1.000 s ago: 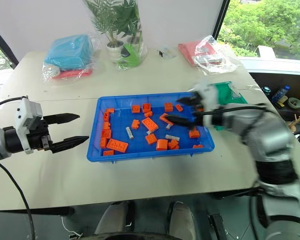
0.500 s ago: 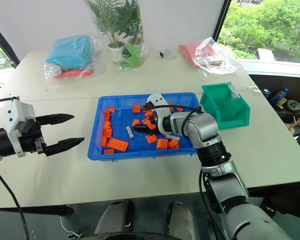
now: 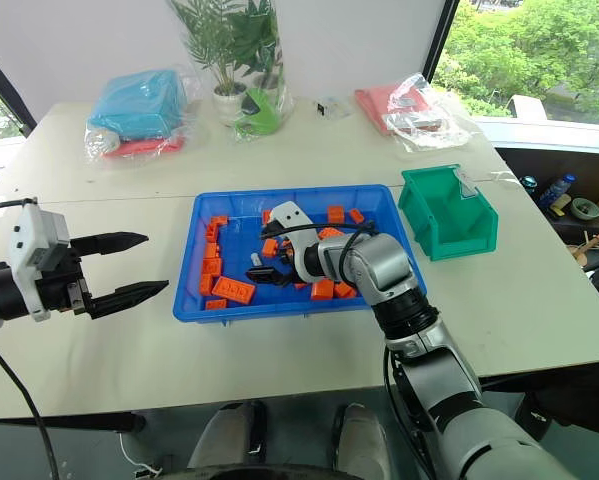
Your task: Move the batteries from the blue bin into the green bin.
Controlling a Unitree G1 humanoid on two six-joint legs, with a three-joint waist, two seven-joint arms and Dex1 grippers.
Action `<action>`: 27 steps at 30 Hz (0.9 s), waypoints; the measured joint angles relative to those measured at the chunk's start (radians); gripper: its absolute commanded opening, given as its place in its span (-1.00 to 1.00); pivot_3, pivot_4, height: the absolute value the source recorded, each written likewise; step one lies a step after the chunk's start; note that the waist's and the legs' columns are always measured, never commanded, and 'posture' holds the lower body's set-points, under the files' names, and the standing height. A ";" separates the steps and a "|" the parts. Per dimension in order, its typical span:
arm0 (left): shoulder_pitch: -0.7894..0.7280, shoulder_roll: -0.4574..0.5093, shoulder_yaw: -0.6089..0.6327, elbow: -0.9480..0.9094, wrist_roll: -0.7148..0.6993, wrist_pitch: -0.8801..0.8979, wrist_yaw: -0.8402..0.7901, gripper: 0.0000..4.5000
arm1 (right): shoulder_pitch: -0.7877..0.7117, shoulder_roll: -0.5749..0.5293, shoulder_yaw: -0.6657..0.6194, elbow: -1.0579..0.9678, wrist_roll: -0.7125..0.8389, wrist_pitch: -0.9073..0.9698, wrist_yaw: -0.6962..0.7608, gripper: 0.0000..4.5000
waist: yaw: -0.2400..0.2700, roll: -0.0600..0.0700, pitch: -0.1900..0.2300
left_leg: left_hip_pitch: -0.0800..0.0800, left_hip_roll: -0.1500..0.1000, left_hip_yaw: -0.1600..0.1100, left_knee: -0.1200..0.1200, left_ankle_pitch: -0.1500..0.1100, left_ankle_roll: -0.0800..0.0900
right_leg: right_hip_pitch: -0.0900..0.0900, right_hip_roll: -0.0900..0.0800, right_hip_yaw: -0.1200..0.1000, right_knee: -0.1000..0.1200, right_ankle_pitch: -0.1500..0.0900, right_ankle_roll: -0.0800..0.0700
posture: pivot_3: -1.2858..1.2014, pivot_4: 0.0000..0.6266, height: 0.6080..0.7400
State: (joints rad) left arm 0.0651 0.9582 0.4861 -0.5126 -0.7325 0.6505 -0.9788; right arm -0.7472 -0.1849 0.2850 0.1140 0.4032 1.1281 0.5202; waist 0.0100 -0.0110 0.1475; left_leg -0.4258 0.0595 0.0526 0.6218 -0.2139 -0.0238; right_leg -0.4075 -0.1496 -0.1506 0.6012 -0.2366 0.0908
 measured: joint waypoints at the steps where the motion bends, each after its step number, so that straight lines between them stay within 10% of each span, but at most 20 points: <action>1: 0.000 0.000 0.000 -0.001 -0.001 0.000 0.000 1.00 | -0.004 0.010 -0.001 0.015 -0.007 -0.011 -0.001 0.99 | 0.000 0.000 0.000 | 0.000 0.000 0.000 0.000 0.000 0.000 | 0.000 0.000 0.000 0.000 0.000 0.000 | 0.03 -0.52 -0.04; 5: 0.000 0.000 0.000 -0.002 -0.010 0.000 0.000 1.00 | -0.014 0.036 0.002 0.070 -0.038 -0.067 0.005 0.99 | -0.001 0.000 0.000 | 0.000 0.001 0.001 0.000 0.000 0.000 | 0.000 0.001 0.000 0.000 0.000 0.000 | 0.03 -0.52 -0.04; 8: 0.000 0.001 0.000 -0.002 -0.021 0.002 -0.004 1.00 | -0.014 0.047 0.007 0.090 -0.059 -0.097 0.008 0.62 | 0.000 0.000 0.000 | 0.000 0.001 0.001 0.000 0.000 0.000 | 0.000 0.001 0.000 0.000 0.000 0.000 | 0.03 -0.52 -0.04; 15: -0.027 0.028 -0.003 0.019 -0.032 0.010 -0.040 1.00 | 0.004 0.050 0.037 0.091 -0.089 -0.112 0.029 -0.95 | -0.001 0.000 0.000 | 0.000 0.002 0.001 0.000 0.000 0.000 | -0.001 0.001 0.000 0.000 0.000 0.000 | 0.03 -0.52 -0.04; 27: -0.120 0.041 -0.106 0.051 -0.043 0.012 -0.092 1.00 | 0.000 -0.017 -0.002 0.010 -0.087 -0.047 0.054 -0.96 | 0.004 0.001 0.000 | -0.001 0.002 0.002 0.000 0.000 0.000 | -0.002 0.000 0.000 -0.001 0.000 0.000 | 0.03 -0.52 -0.04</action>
State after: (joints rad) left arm -0.0554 0.9993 0.3802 -0.4618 -0.7760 0.6620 -1.0704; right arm -0.7476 -0.2020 0.2829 0.1240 0.3166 1.0809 0.5737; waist 0.0138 -0.0103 0.1478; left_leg -0.4270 0.0616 0.0546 0.6218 -0.2141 -0.0242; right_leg -0.4090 -0.1491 -0.1507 0.6004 -0.2367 0.0907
